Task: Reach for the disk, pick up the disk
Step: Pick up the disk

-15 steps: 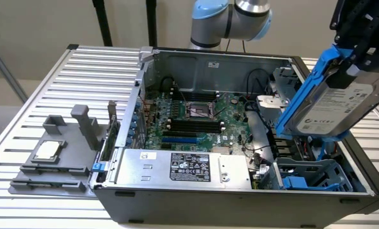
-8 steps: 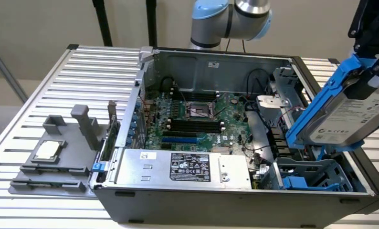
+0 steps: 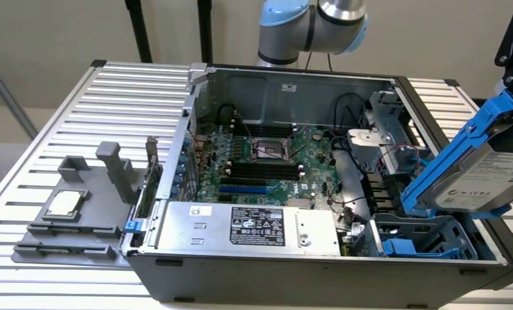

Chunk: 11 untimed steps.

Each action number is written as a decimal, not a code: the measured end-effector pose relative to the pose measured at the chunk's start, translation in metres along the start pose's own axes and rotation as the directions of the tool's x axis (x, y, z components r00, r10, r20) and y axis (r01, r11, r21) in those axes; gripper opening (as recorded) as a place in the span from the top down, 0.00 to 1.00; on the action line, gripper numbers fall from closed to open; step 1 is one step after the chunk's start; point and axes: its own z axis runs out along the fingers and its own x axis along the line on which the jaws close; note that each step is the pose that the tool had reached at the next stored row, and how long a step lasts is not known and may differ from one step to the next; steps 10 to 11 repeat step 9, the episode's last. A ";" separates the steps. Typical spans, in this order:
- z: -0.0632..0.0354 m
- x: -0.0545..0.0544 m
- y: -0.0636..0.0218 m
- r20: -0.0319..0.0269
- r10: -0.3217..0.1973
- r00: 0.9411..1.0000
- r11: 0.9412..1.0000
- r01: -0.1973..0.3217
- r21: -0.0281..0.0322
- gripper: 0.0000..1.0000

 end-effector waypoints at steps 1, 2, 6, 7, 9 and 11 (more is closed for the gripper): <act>-0.0001 0.000 -0.0005 0.000 0.000 1.000 1.000 0.000 0.000 0.67; -0.0001 0.000 -0.0005 0.001 0.001 1.000 1.000 -0.001 0.000 0.67; 0.0000 0.000 -0.0007 0.001 0.001 1.000 1.000 -0.001 0.000 0.67; -0.0001 0.000 -0.0007 0.001 0.001 1.000 1.000 -0.001 0.000 0.67; 0.0000 0.000 -0.0007 0.001 0.001 1.000 1.000 -0.001 0.000 0.67; 0.0000 0.000 -0.0007 0.001 0.001 1.000 1.000 -0.001 0.000 0.67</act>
